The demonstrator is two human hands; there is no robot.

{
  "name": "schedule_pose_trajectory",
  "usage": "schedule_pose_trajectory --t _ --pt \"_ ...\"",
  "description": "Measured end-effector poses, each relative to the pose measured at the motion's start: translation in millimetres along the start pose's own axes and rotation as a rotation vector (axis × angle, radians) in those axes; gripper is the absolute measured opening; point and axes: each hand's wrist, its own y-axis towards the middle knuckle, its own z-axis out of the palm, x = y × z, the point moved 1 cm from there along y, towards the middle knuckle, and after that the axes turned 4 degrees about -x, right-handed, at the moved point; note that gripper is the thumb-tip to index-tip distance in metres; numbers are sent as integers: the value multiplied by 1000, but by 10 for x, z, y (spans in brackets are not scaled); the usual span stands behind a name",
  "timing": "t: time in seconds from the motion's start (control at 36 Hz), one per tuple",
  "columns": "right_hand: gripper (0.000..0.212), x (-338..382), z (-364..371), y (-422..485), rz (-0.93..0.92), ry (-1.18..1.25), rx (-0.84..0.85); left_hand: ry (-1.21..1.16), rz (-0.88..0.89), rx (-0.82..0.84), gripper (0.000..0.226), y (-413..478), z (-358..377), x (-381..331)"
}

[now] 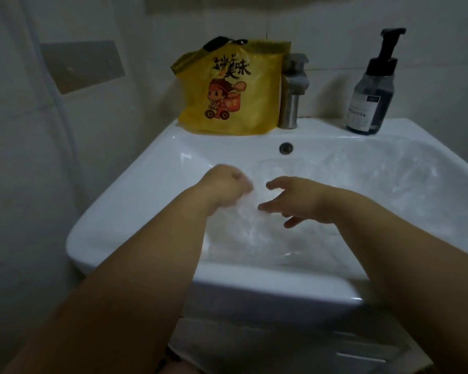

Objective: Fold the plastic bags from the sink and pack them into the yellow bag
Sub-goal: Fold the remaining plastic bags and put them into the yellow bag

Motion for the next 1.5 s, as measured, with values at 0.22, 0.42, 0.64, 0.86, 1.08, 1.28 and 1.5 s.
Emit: schedule_pose_trajectory --t 0.22,0.42,0.64,0.86,1.08,1.28,1.5 --pt "20 189 -287 67 -120 658 -129 -796 53 -52 11 181 -28 -464" --pt "50 220 -376 107 -216 586 55 -979 4 -72 31 289 33 -456" --pt "25 286 -475 154 -226 974 -98 -906 5 23 47 334 5 -430" --pt "33 321 -528 90 -148 1260 19 -539 107 -46 105 341 92 -387" --pt "72 318 -563 75 -159 1278 -29 -610 180 -224 12 344 99 -400" --pt "47 289 -458 132 -212 869 -111 -678 111 -346 16 342 23 -410" --pt "16 258 -495 191 -203 914 -355 -449 82 -264 37 302 59 -445"
